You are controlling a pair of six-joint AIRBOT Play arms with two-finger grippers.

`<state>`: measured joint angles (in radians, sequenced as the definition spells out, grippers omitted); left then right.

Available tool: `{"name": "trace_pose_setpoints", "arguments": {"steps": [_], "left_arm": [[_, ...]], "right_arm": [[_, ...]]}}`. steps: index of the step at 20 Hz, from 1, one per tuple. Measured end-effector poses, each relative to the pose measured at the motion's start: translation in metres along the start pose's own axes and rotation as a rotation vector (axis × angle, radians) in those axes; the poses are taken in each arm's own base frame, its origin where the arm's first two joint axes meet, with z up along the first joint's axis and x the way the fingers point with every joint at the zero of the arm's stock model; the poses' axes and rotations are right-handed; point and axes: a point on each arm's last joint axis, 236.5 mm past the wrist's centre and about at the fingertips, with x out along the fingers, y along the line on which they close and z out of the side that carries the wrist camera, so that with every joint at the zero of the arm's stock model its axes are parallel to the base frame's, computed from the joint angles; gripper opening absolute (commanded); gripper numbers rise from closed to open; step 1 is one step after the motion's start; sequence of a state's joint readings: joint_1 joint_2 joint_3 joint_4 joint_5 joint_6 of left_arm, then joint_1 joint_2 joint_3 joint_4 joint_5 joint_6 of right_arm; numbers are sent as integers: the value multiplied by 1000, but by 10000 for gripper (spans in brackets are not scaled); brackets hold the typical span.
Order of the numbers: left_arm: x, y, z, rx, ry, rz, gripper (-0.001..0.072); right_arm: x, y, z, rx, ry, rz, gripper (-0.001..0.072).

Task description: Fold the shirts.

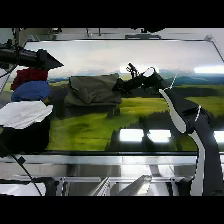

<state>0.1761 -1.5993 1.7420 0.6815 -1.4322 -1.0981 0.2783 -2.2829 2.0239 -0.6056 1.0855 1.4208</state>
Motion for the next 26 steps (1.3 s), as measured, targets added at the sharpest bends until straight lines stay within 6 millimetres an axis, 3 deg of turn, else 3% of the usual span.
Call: {"name": "trace_pose_setpoints", "arguments": {"steps": [1,4,7,9,11,13,15,17,20,23,26], "left_arm": [[0,0,0,0,0,0,3],[0,0,0,0,-1,0,4],[0,0,0,-1,1,-1,3],[0,-1,-1,-6,3,-2,3],[1,-2,-1,-18,4,-4,3],[3,-5,-1,-21,9,-10,3],[6,-9,-2,-19,15,-17,3],[9,-12,-3,-17,21,-22,3],[15,-20,-4,-6,33,-32,3],[19,-26,-6,5,43,-39,3],[24,-32,-8,14,54,-48,3]], "right_arm": [[2,4,0,4,-3,11,11],[-2,22,7,4,-32,67,13],[-39,47,30,4,-107,111,12],[-86,54,54,18,-189,96,12],[-154,48,76,47,-279,28,12],[-233,25,90,90,-375,-76,10],[-310,-6,90,164,-461,-182,10],[-382,-55,73,291,-533,-316,10],[-454,-132,22,514,-580,-515,9],[-493,-202,-51,789,-614,-685,9],[-506,-249,-114,997,-705,-756,10]]}}
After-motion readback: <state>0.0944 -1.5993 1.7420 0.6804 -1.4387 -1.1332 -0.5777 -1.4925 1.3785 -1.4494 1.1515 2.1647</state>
